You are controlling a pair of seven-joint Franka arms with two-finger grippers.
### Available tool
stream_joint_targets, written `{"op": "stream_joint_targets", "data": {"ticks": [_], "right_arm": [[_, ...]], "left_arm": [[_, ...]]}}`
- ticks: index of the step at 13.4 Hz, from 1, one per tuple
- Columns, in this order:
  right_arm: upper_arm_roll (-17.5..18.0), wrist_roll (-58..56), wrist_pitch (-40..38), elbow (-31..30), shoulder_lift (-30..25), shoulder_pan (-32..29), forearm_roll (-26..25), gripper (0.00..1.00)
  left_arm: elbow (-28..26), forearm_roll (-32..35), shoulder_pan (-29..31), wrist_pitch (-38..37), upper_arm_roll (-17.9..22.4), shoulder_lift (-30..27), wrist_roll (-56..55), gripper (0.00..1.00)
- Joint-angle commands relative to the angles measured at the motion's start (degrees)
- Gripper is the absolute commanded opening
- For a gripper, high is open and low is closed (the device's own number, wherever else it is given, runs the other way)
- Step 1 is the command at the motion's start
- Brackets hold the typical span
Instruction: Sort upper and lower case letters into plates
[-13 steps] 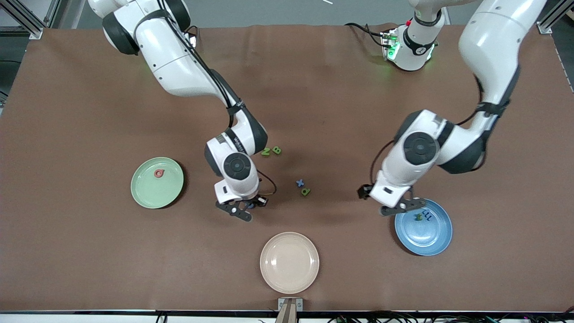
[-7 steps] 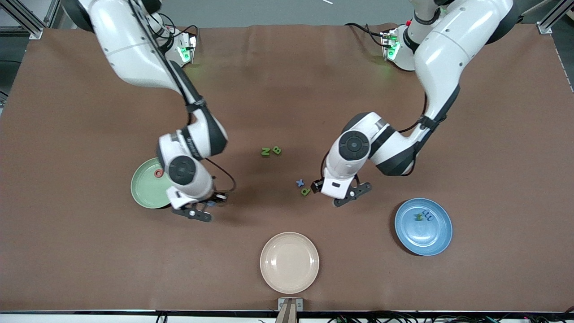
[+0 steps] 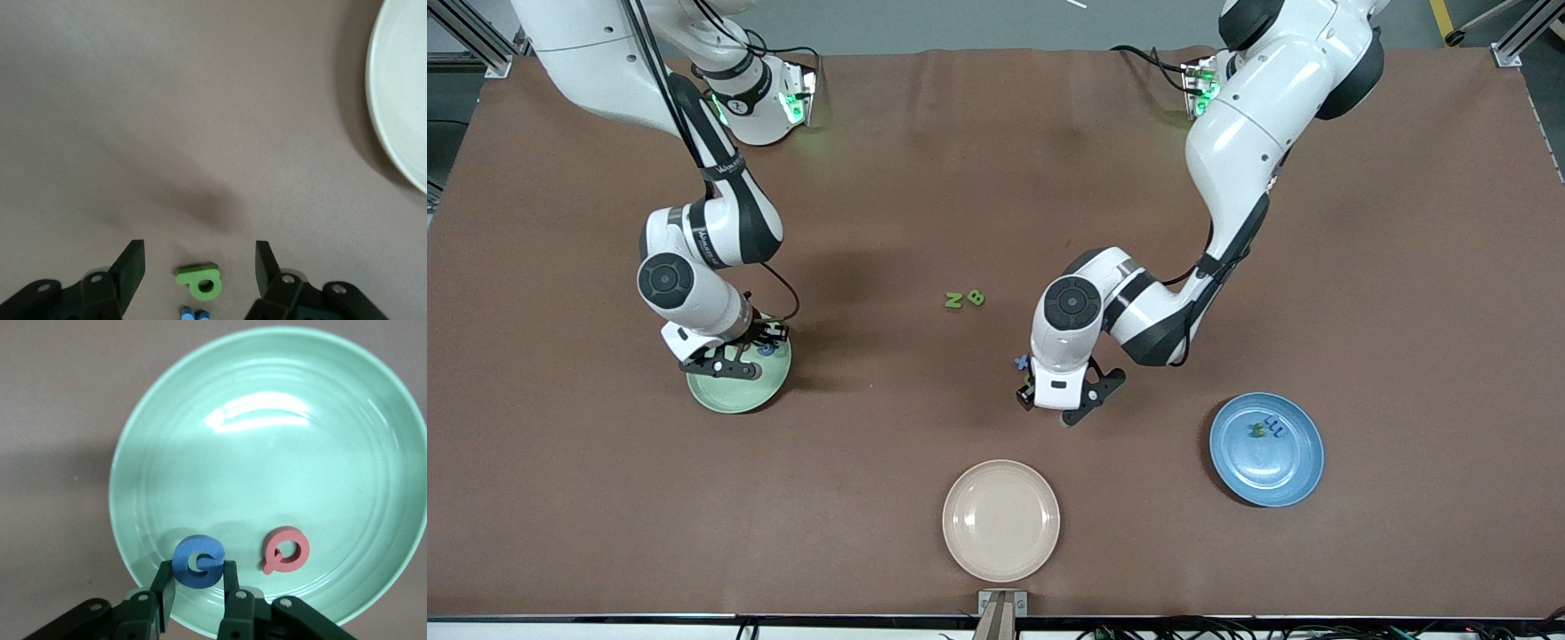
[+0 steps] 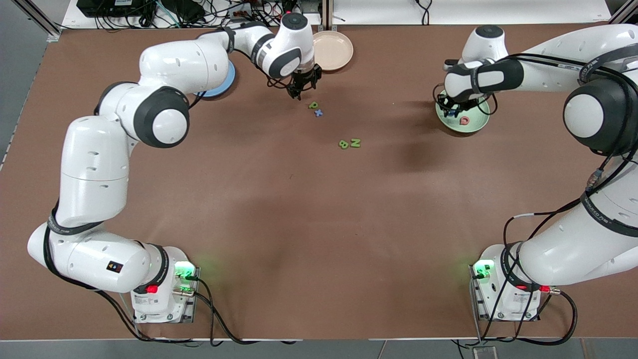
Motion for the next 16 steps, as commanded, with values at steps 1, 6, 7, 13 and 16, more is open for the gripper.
{"op": "stream_joint_targets", "data": {"ticks": [1, 6, 7, 13, 16], "right_arm": [[1.2, -1.5, 1.9, -3.3, -2.0, -1.3, 1.0, 0.14], [1.3, -2.3, -2.5, 1.6, -2.4, -1.3, 1.0, 1.00], [1.4, -1.3, -5.6, 3.9, -2.4, -0.4, 1.5, 1.00], [1.2, 14.8, -3.5, 5.7, -1.4, 14.3, 8.1, 1.00], [1.1, 21.4, -2.4, 11.9, 4.5, 20.0, 7.8, 1.00]], "left_arm": [[2.2, -0.9, -1.0, -0.6, 0.6, 1.5, 0.2, 0.75], [2.2, -1.5, -2.3, -0.8, 0.6, 3.1, 0.8, 0.72], [2.2, -1.4, -2.8, -0.8, 0.6, 3.1, 0.8, 0.71], [2.1, -1.5, -2.8, -2.8, 0.6, 3.1, 1.1, 0.52], [2.2, -1.5, -2.8, -2.7, 0.6, 3.3, 1.5, 0.44]]}}
